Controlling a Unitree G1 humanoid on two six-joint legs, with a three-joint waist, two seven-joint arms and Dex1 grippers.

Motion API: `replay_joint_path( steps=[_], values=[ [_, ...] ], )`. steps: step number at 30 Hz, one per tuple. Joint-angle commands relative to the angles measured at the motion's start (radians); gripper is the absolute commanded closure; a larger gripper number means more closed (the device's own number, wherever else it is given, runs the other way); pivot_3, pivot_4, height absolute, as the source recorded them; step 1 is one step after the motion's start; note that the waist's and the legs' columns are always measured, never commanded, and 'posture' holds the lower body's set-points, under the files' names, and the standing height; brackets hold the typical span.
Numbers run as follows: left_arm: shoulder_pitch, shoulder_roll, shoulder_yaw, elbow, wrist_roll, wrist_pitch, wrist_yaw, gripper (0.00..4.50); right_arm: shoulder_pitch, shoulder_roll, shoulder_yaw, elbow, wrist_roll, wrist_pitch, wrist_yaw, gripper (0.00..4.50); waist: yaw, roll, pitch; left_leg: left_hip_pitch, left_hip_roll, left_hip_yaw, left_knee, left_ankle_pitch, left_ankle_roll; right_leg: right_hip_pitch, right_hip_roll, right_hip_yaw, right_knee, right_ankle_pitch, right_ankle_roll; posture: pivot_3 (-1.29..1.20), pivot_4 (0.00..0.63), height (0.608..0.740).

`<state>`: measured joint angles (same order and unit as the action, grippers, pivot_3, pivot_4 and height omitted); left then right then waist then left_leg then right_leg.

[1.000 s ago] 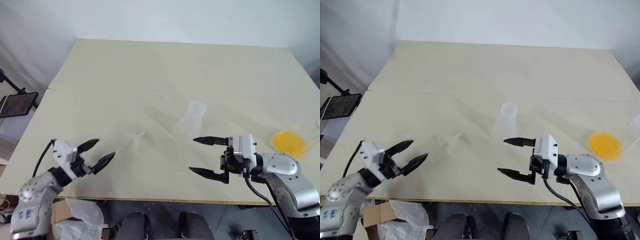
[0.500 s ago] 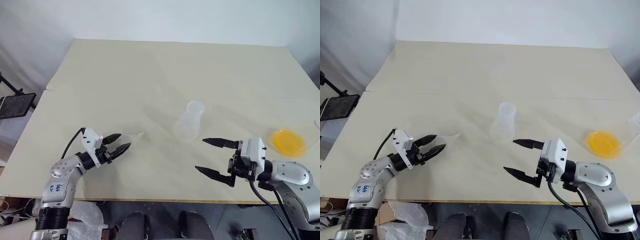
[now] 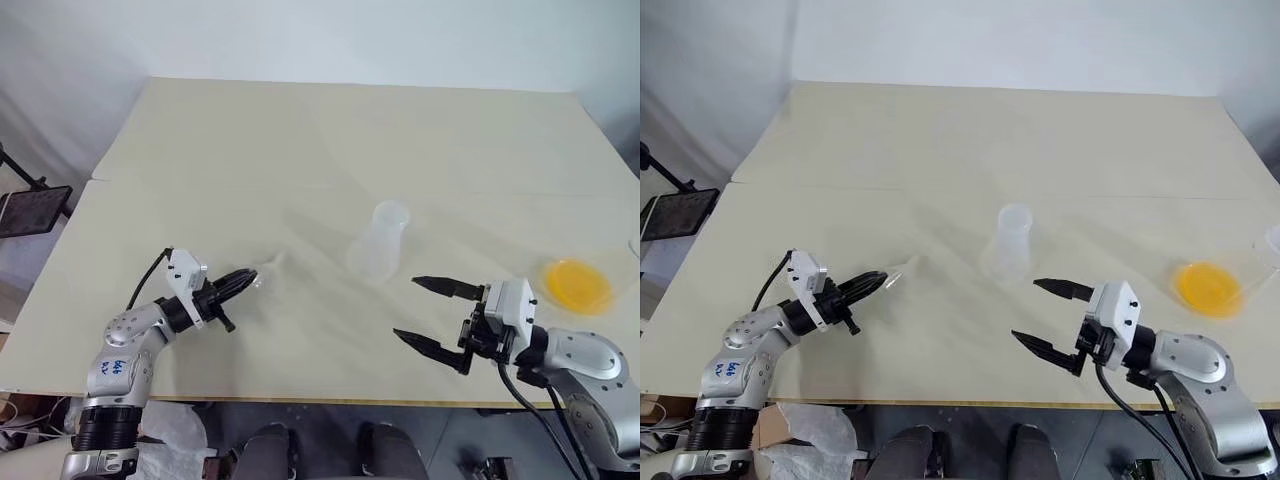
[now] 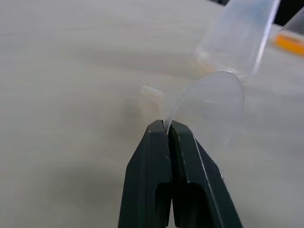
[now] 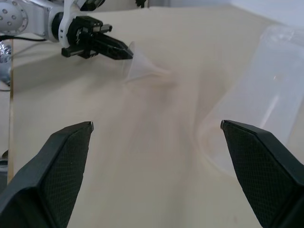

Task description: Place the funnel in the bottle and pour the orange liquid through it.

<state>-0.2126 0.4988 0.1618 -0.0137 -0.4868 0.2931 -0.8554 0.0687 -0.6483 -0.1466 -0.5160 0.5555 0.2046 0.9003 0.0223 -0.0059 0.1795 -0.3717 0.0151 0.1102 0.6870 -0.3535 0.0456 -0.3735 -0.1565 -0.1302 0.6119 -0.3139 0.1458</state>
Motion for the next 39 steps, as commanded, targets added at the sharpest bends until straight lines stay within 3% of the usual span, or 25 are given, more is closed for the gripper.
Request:
replay_joint_path(
  steps=[1, 4, 9, 15, 19, 27, 39],
  values=[
    [-0.101, 0.107, 0.027, -0.116, -0.119, 0.141, -0.081, 4.43, -0.026, 0.054, -0.049, -0.072, 0.05, -0.005, -0.091, 0.0, 0.001, 0.0, 0.0, 0.0, 0.0, 0.0, 0.001, 0.0, 0.0, 0.0, 0.001, 0.0, 0.0, 0.0, 0.0, 0.0, 0.15, 0.74],
    [-0.177, 0.188, -0.008, -0.117, -0.167, 0.259, -0.152, 4.43, -0.029, 0.105, -0.05, -0.073, 0.03, -0.035, -0.138, 0.0, 0.0, 0.001, 0.0, 0.0, 0.001, -0.002, 0.001, 0.0, -0.001, 0.0, 0.002, 0.001, 0.0, 0.0, 0.0, 0.0, 0.15, 0.74],
    [-0.534, 0.271, -0.153, 0.039, -0.17, 0.562, -0.228, 4.43, -0.04, 0.198, -0.004, -0.123, -0.008, -0.073, -0.225, 0.0, 0.004, 0.001, 0.0, -0.002, -0.001, -0.002, 0.002, 0.0, -0.001, 0.0, 0.004, 0.002, 0.001, 0.0, 0.0, 0.0, 0.15, 0.74],
    [-0.853, 0.183, -0.232, 0.199, -0.183, 0.677, -0.319, 4.43, 0.048, 0.209, -0.053, -0.107, -0.055, -0.126, -0.248, 0.0, 0.001, 0.001, 0.0, -0.004, -0.002, -0.001, 0.002, 0.0, -0.002, -0.002, 0.007, 0.002, 0.0, 0.0, 0.0, 0.0, 0.15, 0.74],
    [-0.976, 0.153, -0.312, 0.268, -0.139, 0.725, -0.36, 4.43, 0.107, 0.199, -0.137, -0.07, -0.055, -0.159, -0.245, 0.0, -0.002, 0.001, 0.0, -0.004, -0.002, 0.0, 0.002, 0.0, -0.002, -0.002, 0.008, 0.003, -0.001, 0.0, 0.0, 0.0, 0.15, 0.74],
    [-1.116, 0.054, -0.394, 0.382, -0.067, 0.751, -0.376, 4.43, 0.226, 0.202, -0.246, -0.042, -0.048, -0.204, -0.243, 0.0, 0.0, 0.001, 0.0, -0.004, -0.002, 0.001, 0.003, 0.0, -0.002, -0.003, 0.008, 0.005, -0.001, 0.0, 0.0, 0.0, 0.15, 0.74],
    [-1.177, 0.048, -0.492, 0.433, 0.047, 0.743, -0.403, 4.43, 0.304, 0.227, -0.233, -0.104, -0.045, -0.196, -0.272, 0.0, 0.0, 0.002, 0.0, -0.004, -0.001, 0.002, 0.003, 0.0, -0.002, -0.003, 0.008, 0.007, 0.0, 0.0, 0.0, 0.0, 0.15, 0.74]
  ],
)
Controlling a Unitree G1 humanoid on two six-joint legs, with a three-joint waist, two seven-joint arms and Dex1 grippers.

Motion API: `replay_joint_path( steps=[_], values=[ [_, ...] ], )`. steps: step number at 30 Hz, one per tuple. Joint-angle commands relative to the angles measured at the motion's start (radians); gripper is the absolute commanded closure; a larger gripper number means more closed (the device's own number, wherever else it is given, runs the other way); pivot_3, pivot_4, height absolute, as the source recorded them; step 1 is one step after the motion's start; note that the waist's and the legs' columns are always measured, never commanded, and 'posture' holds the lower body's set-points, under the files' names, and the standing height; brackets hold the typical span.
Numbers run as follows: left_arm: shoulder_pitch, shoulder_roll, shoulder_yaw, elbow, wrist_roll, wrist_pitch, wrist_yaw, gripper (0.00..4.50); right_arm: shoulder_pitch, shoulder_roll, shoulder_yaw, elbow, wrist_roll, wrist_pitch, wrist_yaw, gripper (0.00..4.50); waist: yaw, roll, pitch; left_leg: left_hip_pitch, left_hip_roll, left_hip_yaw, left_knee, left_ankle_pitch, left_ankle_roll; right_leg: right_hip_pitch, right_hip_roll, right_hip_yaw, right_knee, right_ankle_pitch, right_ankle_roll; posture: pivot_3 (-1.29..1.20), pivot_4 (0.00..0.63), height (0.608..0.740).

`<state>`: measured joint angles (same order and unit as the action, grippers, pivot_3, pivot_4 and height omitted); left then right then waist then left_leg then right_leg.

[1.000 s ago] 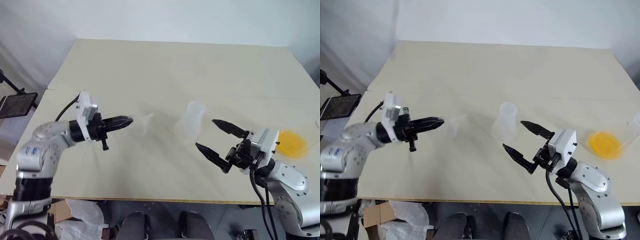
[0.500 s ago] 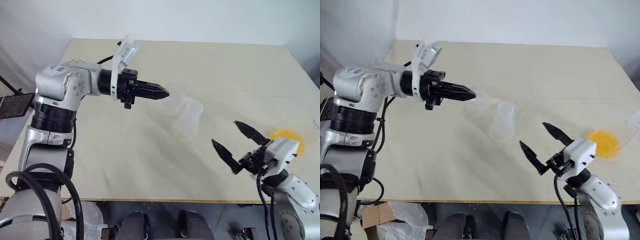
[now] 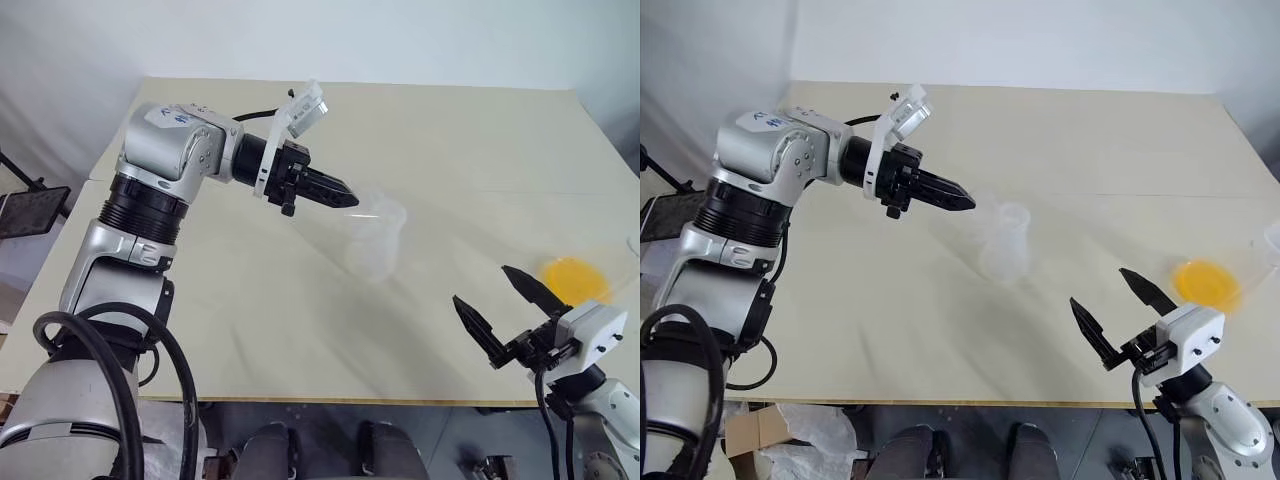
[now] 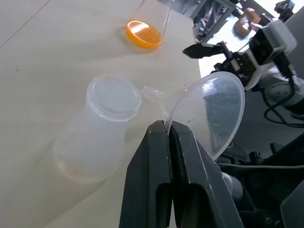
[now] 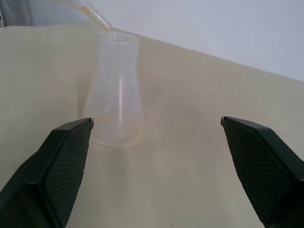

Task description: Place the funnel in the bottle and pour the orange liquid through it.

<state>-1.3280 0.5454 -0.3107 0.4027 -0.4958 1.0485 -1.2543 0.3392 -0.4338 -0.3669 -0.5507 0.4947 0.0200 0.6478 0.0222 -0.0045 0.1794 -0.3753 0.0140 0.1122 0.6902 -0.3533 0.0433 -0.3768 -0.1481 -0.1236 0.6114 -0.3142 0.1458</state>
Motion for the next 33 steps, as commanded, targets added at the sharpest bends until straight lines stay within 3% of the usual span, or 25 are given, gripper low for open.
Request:
replay_joint_path(
  steps=[1, 16, 33],
  values=[
    [-0.064, 0.004, -0.024, 0.018, 0.062, -0.016, -0.006, 4.43, 0.033, 0.012, -0.008, -0.069, 0.016, -0.009, -0.021, 0.0, 0.0, 0.0, 0.0, 0.0, 0.0, 0.0, 0.0, 0.0, 0.0, 0.0, 0.0, 0.0, 0.0, 0.0, 0.0, 0.0, 0.15, 0.74],
    [-0.112, -0.028, -0.044, 0.089, 0.123, -0.012, -0.034, 4.43, 0.089, 0.019, 0.003, -0.151, 0.033, 0.023, -0.046, 0.0, 0.002, 0.0, 0.0, 0.0, 0.0, 0.0, 0.002, 0.0, 0.0, 0.0, 0.0, 0.001, 0.001, 0.0, 0.0, 0.0, 0.15, 0.74],
    [-0.212, -0.195, -0.032, 0.37, 0.243, -0.145, -0.035, 4.43, 0.067, 0.024, 0.045, -0.251, 0.044, 0.088, -0.139, 0.0, 0.002, 0.0, 0.0, -0.001, 0.0, 0.001, 0.003, 0.0, 0.0, 0.0, 0.0, 0.001, 0.001, 0.0, 0.0, 0.0, 0.15, 0.74]
  ],
)
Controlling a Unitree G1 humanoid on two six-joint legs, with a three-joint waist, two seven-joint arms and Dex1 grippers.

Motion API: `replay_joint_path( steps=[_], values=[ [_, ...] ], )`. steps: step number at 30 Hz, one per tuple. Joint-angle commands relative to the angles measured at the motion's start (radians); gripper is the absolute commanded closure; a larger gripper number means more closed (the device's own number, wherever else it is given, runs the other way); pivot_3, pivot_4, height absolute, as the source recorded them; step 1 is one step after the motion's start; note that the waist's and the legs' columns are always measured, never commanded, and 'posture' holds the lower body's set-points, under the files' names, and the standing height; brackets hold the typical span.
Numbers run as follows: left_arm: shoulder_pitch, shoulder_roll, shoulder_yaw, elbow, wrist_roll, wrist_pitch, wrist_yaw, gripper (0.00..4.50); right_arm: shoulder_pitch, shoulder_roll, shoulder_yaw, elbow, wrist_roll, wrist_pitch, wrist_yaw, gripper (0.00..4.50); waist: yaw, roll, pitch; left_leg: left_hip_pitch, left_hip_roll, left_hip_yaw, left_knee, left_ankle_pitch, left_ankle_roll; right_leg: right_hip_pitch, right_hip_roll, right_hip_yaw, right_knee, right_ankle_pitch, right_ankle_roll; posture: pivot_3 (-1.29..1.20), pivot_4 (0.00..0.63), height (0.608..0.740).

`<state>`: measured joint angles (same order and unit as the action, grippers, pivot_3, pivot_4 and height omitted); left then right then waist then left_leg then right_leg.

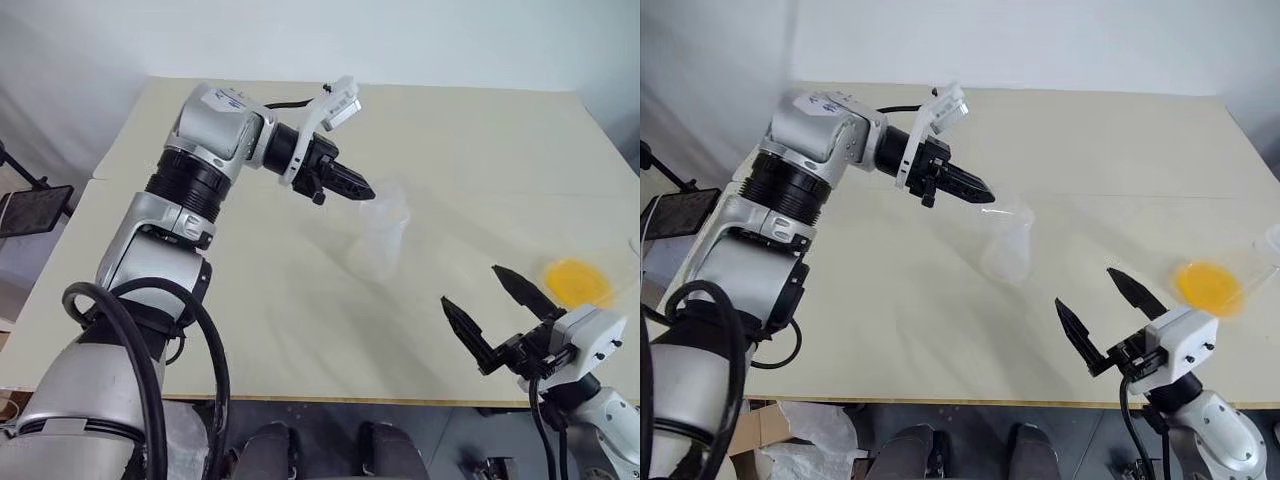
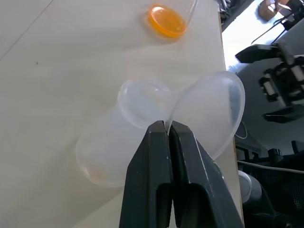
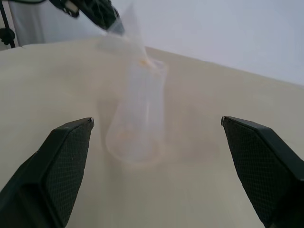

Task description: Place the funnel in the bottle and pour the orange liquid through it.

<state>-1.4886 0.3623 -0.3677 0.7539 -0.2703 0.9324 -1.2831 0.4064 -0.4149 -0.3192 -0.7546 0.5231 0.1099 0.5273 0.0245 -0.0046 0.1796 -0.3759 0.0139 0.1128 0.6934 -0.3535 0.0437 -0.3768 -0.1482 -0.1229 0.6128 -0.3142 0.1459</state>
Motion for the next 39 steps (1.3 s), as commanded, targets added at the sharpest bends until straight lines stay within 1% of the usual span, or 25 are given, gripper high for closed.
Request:
replay_joint_path(
  steps=[1, 5, 8, 9, 10, 16, 18, 19, 21, 22, 25, 29, 31, 33, 38, 39],
  values=[
    [-0.057, -0.021, 0.029, 0.036, 0.023, -0.041, -0.007, 4.43, 0.0, 0.008, 0.003, -0.049, 0.012, -0.001, -0.023, 0.0, 0.001, 0.0, 0.0, 0.0, 0.0, 0.0, 0.0, 0.0, 0.0, 0.0, 0.0, 0.0, 0.0, 0.0, 0.0, 0.0, 0.15, 0.74],
    [-0.071, -0.046, 0.04, 0.08, 0.046, -0.074, 0.0, 4.43, 0.005, 0.016, 0.012, -0.051, 0.006, -0.011, -0.032, 0.0, 0.001, 0.0, 0.0, 0.0, 0.0, 0.0, 0.0, 0.0, 0.0, 0.0, 0.0, 0.0, 0.0, 0.0, 0.0, 0.0, 0.15, 0.74],
    [-0.075, -0.066, 0.073, 0.089, 0.041, -0.096, 0.006, 3.85, 0.004, 0.023, 0.023, -0.061, -0.001, -0.009, -0.044, 0.0, 0.0, 0.0, 0.0, 0.0, 0.0, 0.0, 0.0, 0.0, 0.0, 0.0, 0.0, 0.0, 0.0, 0.0, 0.0, 0.0, 0.15, 0.74],
    [-0.077, -0.071, 0.081, 0.092, 0.041, -0.1, 0.008, 3.51, 0.003, 0.024, 0.026, -0.062, -0.002, -0.009, -0.047, 0.0, 0.0, 0.0, 0.0, 0.0, 0.0, 0.0, 0.0, 0.0, 0.0, 0.0, 0.0, 0.0, 0.0, 0.0, 0.0, 0.0, 0.15, 0.74],
    [-0.075, -0.075, 0.095, 0.089, 0.039, -0.113, 0.011, 3.26, 0.002, 0.024, 0.028, -0.062, -0.003, -0.009, -0.049, 0.0, 0.0, 0.0, 0.0, 0.0, 0.0, 0.0, 0.0, 0.0, 0.0, 0.0, 0.0, 0.0, 0.0, 0.0, 0.0, 0.0, 0.15, 0.74],
    [-0.069, -0.085, 0.148, 0.077, 0.038, -0.132, 0.038, 1.47, -0.012, 0.018, 0.031, -0.049, -0.001, -0.01, -0.047, 0.0, -0.001, 0.0, 0.0, 0.0, 0.0, 0.0, 0.0, 0.0, 0.0, 0.0, 0.0, 0.0, 0.0, 0.0, 0.0, 0.0, 0.15, 0.74],
    [-0.064, -0.086, 0.154, 0.077, 0.042, -0.142, 0.048, 1.0, -0.02, 0.017, 0.032, -0.044, -0.001, -0.01, -0.046, 0.0, 0.0, 0.0, 0.0, 0.0, 0.0, 0.0, 0.0, 0.0, 0.0, 0.0, 0.0, 0.0, 0.0, 0.0, 0.0, 0.0, 0.15, 0.74],
    [-0.058, -0.087, 0.163, 0.074, 0.041, -0.153, 0.058, 0.84, -0.025, 0.016, 0.034, -0.043, -0.002, -0.009, -0.047, 0.0, 0.0, 0.0, 0.0, 0.0, 0.0, 0.0, 0.0, 0.0, 0.0, 0.0, 0.0, 0.0, 0.0, 0.0, 0.0, 0.0, 0.15, 0.74],
    [-0.043, -0.095, 0.188, 0.07, 0.035, -0.183, 0.088, 0.22, -0.032, 0.017, 0.039, -0.039, -0.005, -0.009, -0.048, 0.0, 0.0, 0.0, 0.0, 0.0, 0.0, 0.0, 0.0, 0.0, 0.0, 0.0, 0.0, 0.0, 0.0, 0.0, 0.0, 0.0, 0.15, 0.74],
    [-0.037, -0.101, 0.207, 0.069, 0.024, -0.187, 0.102, 0.03, -0.035, 0.018, 0.042, -0.039, -0.007, -0.009, -0.049, 0.0, 0.0, -0.001, 0.0, 0.0, 0.0, 0.0, 0.0, 0.0, 0.0, 0.0, 0.0, 0.0, 0.0, 0.0, 0.0, 0.0, 0.15, 0.74],
    [0.0, -0.117, 0.243, 0.036, -0.006, -0.212, 0.114, 0.03, -0.038, 0.021, 0.047, -0.037, -0.01, -0.009, -0.051, 0.0, 0.0, 0.0, 0.0, 0.0, 0.0, 0.0, 0.0, 0.0, 0.0, 0.0, 0.0, 0.0, 0.0, 0.0, 0.0, 0.0, 0.15, 0.74],
    [0.208, -0.082, 0.317, -0.162, -0.073, -0.468, -0.02, 0.03, -0.041, 0.011, 0.014, -0.029, -0.001, -0.012, -0.039, 0.0, -0.001, 0.0, 0.0, 0.0, 0.0, 0.0, 0.0, 0.0, 0.0, 0.0, 0.0, 0.0, 0.001, 0.0, 0.0, 0.0, 0.15, 0.74],
    [0.272, -0.068, 0.387, -0.192, -0.106, -0.539, -0.002, 0.03, -0.043, 0.002, -0.016, -0.018, 0.008, -0.015, -0.034, 0.0, -0.006, 0.001, -0.001, 0.0, 0.0, 0.0, 0.0, 0.0, 0.0, -0.001, 0.0, 0.0, 0.002, 0.0, 0.0, 0.0, 0.15, 0.74],
    [0.331, -0.044, 0.436, -0.209, -0.11, -0.598, 0.038, 0.03, -0.048, -0.003, -0.048, 0.0, 0.023, -0.018, -0.03, 0.0, -0.006, 0.001, 0.0, 0.001, 0.001, 0.001, 0.0, 0.0, 0.0, -0.001, 0.0, 0.001, 0.004, 0.0, -0.001, 0.0, 0.15, 0.74],
    [0.494, 0.044, 0.472, -0.309, -0.102, -0.725, 0.011, 0.03, -0.068, -0.01, -0.113, 0.051, 0.047, -0.032, -0.027, 0.0, -0.004, 0.001, 0.0, 0.001, 0.001, 0.0, 0.002, 0.0, 0.001, -0.001, -0.001, 0.001, 0.006, 0.0, -0.001, 0.0, 0.15, 0.74],
    [0.539, 0.066, 0.49, -0.337, -0.112, -0.713, 0.02, 0.03, -0.071, -0.01, -0.135, 0.068, 0.05, -0.038, -0.028, 0.0, 0.001, 0.001, 0.0, 0.001, 0.001, 0.0, 0.003, 0.0, 0.001, -0.001, -0.001, 0.001, 0.006, 0.0, -0.001, 0.0, 0.15, 0.74]
  ],
)
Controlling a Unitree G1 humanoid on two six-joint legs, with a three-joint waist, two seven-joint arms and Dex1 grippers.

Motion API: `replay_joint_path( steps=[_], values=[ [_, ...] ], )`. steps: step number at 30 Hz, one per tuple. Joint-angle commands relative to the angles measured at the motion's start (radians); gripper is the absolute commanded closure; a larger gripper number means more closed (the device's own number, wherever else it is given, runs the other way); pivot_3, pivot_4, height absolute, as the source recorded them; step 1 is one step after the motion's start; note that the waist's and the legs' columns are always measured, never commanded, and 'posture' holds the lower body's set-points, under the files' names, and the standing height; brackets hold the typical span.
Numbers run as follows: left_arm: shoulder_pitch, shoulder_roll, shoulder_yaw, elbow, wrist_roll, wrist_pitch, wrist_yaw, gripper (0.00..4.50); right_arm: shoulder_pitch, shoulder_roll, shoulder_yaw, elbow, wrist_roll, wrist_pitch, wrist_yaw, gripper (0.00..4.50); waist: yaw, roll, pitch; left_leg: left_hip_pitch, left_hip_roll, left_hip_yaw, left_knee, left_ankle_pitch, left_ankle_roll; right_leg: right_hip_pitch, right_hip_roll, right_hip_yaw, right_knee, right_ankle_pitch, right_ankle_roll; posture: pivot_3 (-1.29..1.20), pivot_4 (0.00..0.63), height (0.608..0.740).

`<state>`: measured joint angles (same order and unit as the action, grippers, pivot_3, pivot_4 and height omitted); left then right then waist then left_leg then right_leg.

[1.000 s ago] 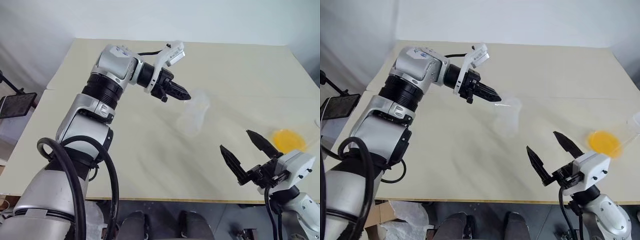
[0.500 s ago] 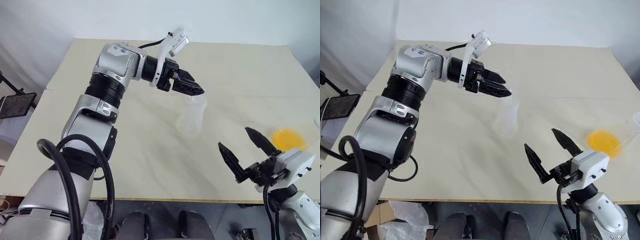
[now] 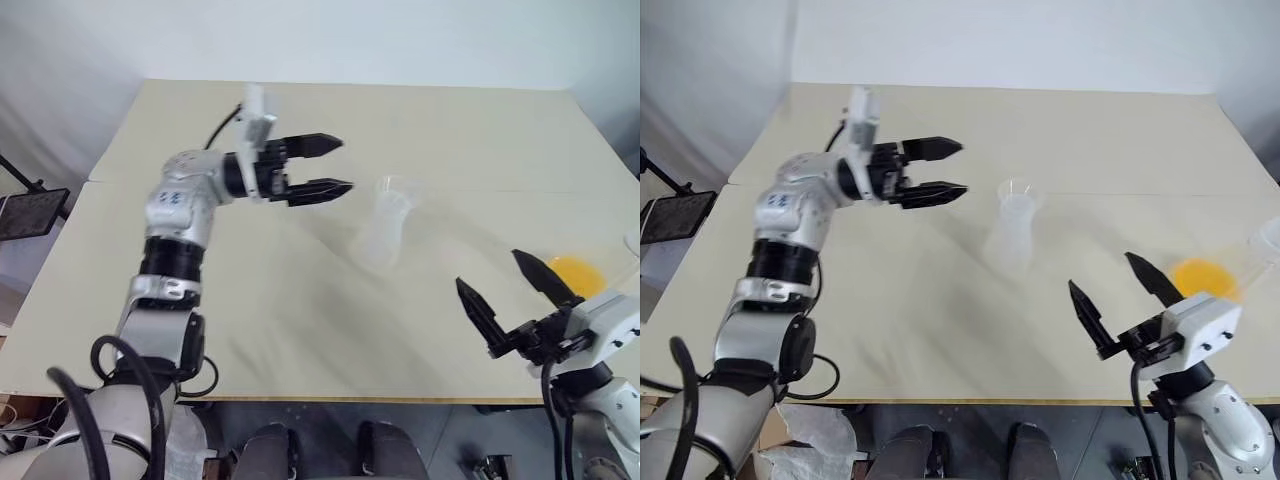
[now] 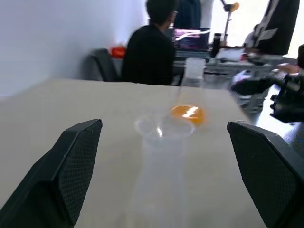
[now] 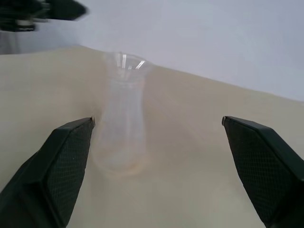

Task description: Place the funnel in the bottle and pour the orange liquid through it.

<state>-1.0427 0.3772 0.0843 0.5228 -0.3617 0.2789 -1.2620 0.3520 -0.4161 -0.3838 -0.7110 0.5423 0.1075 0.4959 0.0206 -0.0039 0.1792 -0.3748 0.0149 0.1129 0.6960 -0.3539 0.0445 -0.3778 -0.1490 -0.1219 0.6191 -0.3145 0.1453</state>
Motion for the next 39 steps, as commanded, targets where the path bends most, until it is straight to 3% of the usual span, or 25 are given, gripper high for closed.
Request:
replay_joint_path(
  steps=[1, 5, 8, 18, 28, 34, 39],
  values=[
    [0.146, 0.073, 0.05, -0.135, -0.021, -0.074, 0.002, 0.03, -0.019, -0.007, -0.1, 0.051, 0.022, -0.055, 0.004, 0.0, 0.004, 0.0, 0.0, 0.0, 0.0, -0.001, 0.001, 0.0, 0.0, 0.001, 0.0, 0.0, 0.0, 0.0, 0.0, 0.0, 0.15, 0.74],
    [0.363, 0.15, 0.043, -0.266, -0.003, -0.11, -0.012, 0.03, 0.044, 0.018, -0.241, 0.136, 0.014, -0.135, 0.017, 0.0, 0.004, 0.0, 0.0, 0.0, 0.0, -0.002, 0.001, -0.001, 0.001, 0.001, -0.001, 0.001, 0.001, 0.0, 0.0, 0.0, 0.15, 0.74],
    [0.508, 0.154, 0.057, -0.387, -0.052, -0.074, 0.015, 0.03, 0.132, 0.072, -0.354, 0.174, 0.05, -0.185, 0.011, 0.0, 0.007, 0.0, 0.0, 0.0, 0.001, -0.004, 0.0, -0.001, 0.001, 0.001, -0.001, 0.001, 0.001, 0.0, 0.0, 0.0, 0.15, 0.74],
    [0.57, 0.138, 0.027, -0.424, -0.095, -0.045, 0.036, 0.03, 0.22, 0.15, -0.423, 0.22, 0.102, -0.231, -0.001, 0.0, -0.001, 0.005, -0.003, 0.004, 0.002, 0.0, -0.001, -0.001, 0.001, 0.003, 0.0, 0.012, 0.001, 0.0, 0.0, 0.0, 0.15, 0.74],
    [0.58, 0.124, 0.015, -0.478, -0.126, -0.02, 0.06, 0.03, 0.006, -0.066, -0.46, 0.32, 0.169, -0.019, -0.176, 0.0, -0.015, 0.006, -0.003, 0.005, 0.002, 0.002, -0.002, -0.001, 0.001, 0.001, 0.0, 0.014, 0.001, 0.0, 0.0, 0.0, 0.15, 0.74],
    [0.616, 0.121, 0.015, -0.538, -0.149, 0.005, 0.087, 0.03, -0.143, -0.225, -0.443, 0.502, 0.193, 0.113, -0.151, 0.0, -0.018, 0.006, -0.003, 0.004, 0.002, 0.002, -0.003, -0.001, 0.001, 0.001, -0.001, 0.014, 0.0, 0.0, 0.0, 0.0, 0.15, 0.74],
    [0.637, 0.118, 0.018, -0.567, -0.155, 0.003, 0.108, 0.03, -0.23, -0.25, -0.431, 0.596, 0.173, 0.126, -0.132, 0.0, -0.019, 0.006, -0.003, 0.004, 0.002, 0.002, -0.003, -0.001, 0.002, 0.001, -0.001, 0.014, 0.0, 0.0, 0.0, 0.0, 0.15, 0.74]
  ],
)
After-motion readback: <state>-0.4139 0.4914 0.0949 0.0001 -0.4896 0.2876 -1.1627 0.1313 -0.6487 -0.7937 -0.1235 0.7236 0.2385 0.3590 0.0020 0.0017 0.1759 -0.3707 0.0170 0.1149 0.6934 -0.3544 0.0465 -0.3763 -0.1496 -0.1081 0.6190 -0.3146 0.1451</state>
